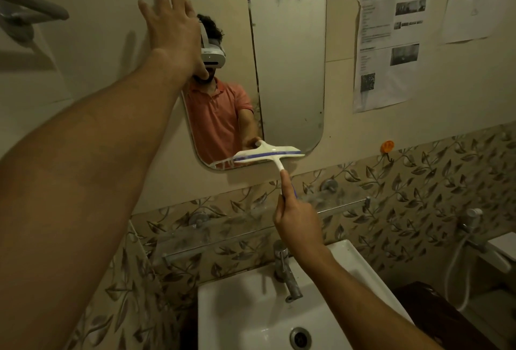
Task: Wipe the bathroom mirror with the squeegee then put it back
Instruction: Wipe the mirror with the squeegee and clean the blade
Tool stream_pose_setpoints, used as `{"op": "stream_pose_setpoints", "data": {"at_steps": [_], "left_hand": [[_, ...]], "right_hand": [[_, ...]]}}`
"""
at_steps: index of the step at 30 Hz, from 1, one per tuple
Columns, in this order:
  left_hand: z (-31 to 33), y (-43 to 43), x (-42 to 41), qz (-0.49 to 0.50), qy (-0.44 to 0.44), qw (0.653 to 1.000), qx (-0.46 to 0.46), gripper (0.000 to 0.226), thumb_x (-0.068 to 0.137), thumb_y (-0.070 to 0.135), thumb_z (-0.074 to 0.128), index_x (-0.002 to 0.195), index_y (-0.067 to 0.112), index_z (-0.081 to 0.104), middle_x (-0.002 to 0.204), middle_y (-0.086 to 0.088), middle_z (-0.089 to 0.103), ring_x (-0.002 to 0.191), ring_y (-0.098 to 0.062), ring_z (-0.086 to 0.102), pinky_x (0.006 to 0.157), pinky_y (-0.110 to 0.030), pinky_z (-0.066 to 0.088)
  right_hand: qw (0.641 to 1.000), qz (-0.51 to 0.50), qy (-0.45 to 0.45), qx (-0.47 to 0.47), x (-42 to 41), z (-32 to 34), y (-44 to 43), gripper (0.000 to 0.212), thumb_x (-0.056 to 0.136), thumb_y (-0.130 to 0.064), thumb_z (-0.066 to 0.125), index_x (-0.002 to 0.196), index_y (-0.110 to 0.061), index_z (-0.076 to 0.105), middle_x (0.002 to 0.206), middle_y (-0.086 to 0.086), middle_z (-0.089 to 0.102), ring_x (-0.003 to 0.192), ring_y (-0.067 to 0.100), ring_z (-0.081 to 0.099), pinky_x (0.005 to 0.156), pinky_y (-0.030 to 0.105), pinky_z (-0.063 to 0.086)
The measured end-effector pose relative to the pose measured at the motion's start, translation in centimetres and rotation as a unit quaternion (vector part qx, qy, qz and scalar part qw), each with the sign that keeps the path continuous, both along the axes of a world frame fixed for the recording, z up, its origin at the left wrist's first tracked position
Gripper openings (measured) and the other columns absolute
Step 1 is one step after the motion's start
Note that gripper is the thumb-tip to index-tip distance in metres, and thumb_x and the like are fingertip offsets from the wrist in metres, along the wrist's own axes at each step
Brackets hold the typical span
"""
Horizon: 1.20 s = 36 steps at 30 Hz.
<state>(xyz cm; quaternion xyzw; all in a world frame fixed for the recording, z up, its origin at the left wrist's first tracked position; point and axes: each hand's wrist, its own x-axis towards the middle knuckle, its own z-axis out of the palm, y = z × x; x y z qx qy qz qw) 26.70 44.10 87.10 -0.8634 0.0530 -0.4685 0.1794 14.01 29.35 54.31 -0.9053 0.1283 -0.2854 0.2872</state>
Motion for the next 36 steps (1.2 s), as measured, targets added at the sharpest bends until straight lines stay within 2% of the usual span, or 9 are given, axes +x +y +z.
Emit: {"op": "stream_pose_setpoints", "data": {"at_steps": [3, 7, 10, 15, 20, 25, 29, 33, 36], "left_hand": [[0.1, 0.0, 0.2, 0.000, 0.002, 1.000, 0.000, 0.138, 0.041, 0.078, 0.083, 0.148, 0.004, 0.037, 0.137, -0.019, 0.037, 0.127, -0.041, 0.040, 0.109, -0.063, 0.034], [0.1, -0.1, 0.3, 0.003, 0.006, 1.000, -0.001, 0.138, 0.042, 0.078, 0.083, 0.148, 0.004, 0.036, 0.137, -0.019, 0.036, 0.128, -0.041, 0.039, 0.108, -0.063, 0.034], [0.1, 0.0, 0.4, 0.000, 0.006, 1.000, -0.003, 0.138, 0.041, 0.077, 0.084, 0.148, 0.004, 0.036, 0.137, -0.019, 0.036, 0.129, -0.040, 0.039, 0.109, -0.064, 0.033], [0.2, -0.2, 0.4, -0.001, 0.007, 1.000, 0.001, 0.137, 0.041, 0.078, 0.084, 0.147, 0.003, 0.038, 0.135, -0.020, 0.038, 0.126, -0.040, 0.041, 0.109, -0.063, 0.033], [0.1, 0.1, 0.5, -0.006, 0.009, 1.000, -0.001, 0.141, 0.043, 0.076, 0.084, 0.150, 0.002, 0.032, 0.140, -0.020, 0.036, 0.130, -0.041, 0.038, 0.109, -0.064, 0.033], [0.0, 0.0, 0.6, -0.007, 0.009, 1.000, -0.001, 0.138, 0.046, 0.073, 0.086, 0.151, 0.002, 0.031, 0.142, -0.021, 0.035, 0.132, -0.043, 0.037, 0.110, -0.065, 0.031], [-0.1, 0.0, 0.7, -0.004, -0.001, 1.000, 0.002, 0.137, 0.045, 0.073, 0.086, 0.149, 0.001, 0.034, 0.139, -0.021, 0.037, 0.128, -0.042, 0.040, 0.109, -0.064, 0.034], [-0.1, 0.0, 0.7, -0.003, 0.000, 1.000, 0.001, 0.138, 0.045, 0.075, 0.085, 0.149, 0.001, 0.034, 0.139, -0.021, 0.037, 0.129, -0.042, 0.040, 0.110, -0.064, 0.033], [-0.2, 0.0, 0.7, -0.002, 0.000, 1.000, 0.001, 0.136, 0.045, 0.074, 0.085, 0.148, 0.001, 0.036, 0.138, -0.021, 0.038, 0.129, -0.042, 0.039, 0.109, -0.064, 0.034]], "right_hand": [[1.000, -0.001, 0.014, 0.005, -0.2, -0.3, -0.2, 0.070, 0.110, -0.030, 0.034, 0.160, -0.042, -0.014, 0.067, 0.002, 0.056, 0.054, 0.014, 0.052, 0.045, 0.026, 0.041], [1.000, 0.007, 0.022, 0.005, -0.2, -0.2, -0.5, 0.069, 0.110, -0.030, 0.033, 0.159, -0.044, -0.014, 0.072, 0.004, 0.060, 0.055, 0.013, 0.052, 0.043, 0.023, 0.034], [0.999, 0.018, 0.024, 0.016, -1.0, -0.2, -0.8, 0.068, 0.110, -0.033, 0.033, 0.159, -0.045, -0.012, 0.075, 0.001, 0.062, 0.057, 0.011, 0.055, 0.045, 0.023, 0.039], [0.996, 0.056, -0.057, 0.031, -1.8, 3.1, 0.6, 0.069, 0.110, -0.029, 0.038, 0.159, -0.045, -0.007, 0.063, 0.000, 0.053, 0.050, 0.013, 0.049, 0.045, 0.026, 0.039], [0.989, 0.056, -0.140, -0.013, -0.1, 7.6, 2.2, 0.067, 0.110, -0.030, 0.038, 0.161, -0.042, -0.004, 0.068, 0.005, 0.056, 0.050, 0.012, 0.047, 0.043, 0.026, 0.033], [0.994, 0.023, -0.094, -0.044, 1.1, 7.7, 3.0, 0.071, 0.109, -0.026, 0.037, 0.161, -0.041, -0.010, 0.063, 0.004, 0.052, 0.049, 0.014, 0.045, 0.042, 0.027, 0.030], [0.997, 0.017, -0.066, -0.043, 1.1, 5.6, 3.6, 0.076, 0.108, -0.021, 0.040, 0.161, -0.039, -0.012, 0.060, 0.000, 0.047, 0.050, 0.014, 0.047, 0.046, 0.029, 0.039], [0.999, 0.023, -0.022, -0.039, 0.3, 3.4, 4.0, 0.077, 0.108, -0.022, 0.039, 0.160, -0.039, -0.015, 0.063, 0.000, 0.048, 0.050, 0.012, 0.044, 0.044, 0.026, 0.028], [0.999, 0.031, 0.013, -0.027, -0.4, 1.6, 4.5, 0.079, 0.108, -0.024, 0.040, 0.159, -0.042, -0.018, 0.068, 0.002, 0.053, 0.053, 0.013, 0.047, 0.045, 0.025, 0.030]]}}
